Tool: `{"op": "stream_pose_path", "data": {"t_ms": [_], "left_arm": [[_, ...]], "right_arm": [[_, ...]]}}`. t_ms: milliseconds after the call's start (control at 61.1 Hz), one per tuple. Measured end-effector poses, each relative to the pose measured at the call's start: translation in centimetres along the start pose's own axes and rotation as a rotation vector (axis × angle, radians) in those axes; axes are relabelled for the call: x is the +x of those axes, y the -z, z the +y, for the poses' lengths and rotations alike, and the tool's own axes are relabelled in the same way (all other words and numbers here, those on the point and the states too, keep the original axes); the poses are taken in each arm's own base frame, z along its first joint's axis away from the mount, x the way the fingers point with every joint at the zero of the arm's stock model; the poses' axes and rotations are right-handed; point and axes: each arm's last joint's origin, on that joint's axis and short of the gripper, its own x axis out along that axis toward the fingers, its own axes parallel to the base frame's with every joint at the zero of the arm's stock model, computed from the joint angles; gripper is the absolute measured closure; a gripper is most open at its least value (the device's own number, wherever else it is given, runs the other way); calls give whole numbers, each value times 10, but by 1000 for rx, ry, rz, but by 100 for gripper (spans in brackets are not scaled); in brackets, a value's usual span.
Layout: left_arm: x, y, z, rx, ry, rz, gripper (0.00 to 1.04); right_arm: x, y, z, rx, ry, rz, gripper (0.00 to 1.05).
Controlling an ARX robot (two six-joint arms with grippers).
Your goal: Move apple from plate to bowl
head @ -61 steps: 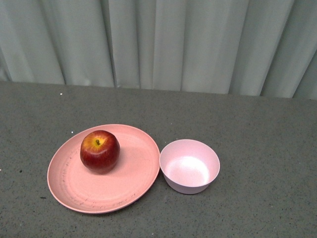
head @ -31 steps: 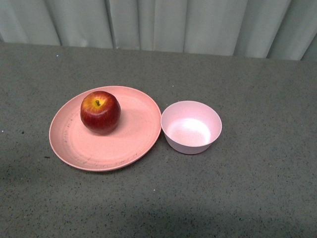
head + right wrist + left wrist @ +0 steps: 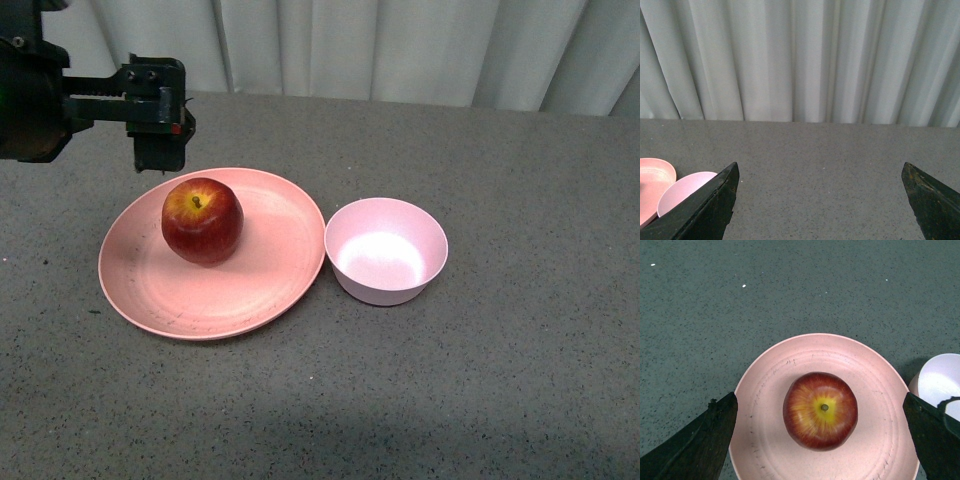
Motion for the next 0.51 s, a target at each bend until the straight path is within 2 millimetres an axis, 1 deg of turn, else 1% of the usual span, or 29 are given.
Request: {"op": "stream_pose_path", "data": {"t_ms": [213, 507], "left_arm": [[21, 7, -8, 3, 16, 49, 7], [44, 14, -9, -50, 4, 140, 7]], "right_arm": [[0, 0, 0, 0, 0, 0, 9], [0, 0, 0, 0, 0, 0, 9]]}}
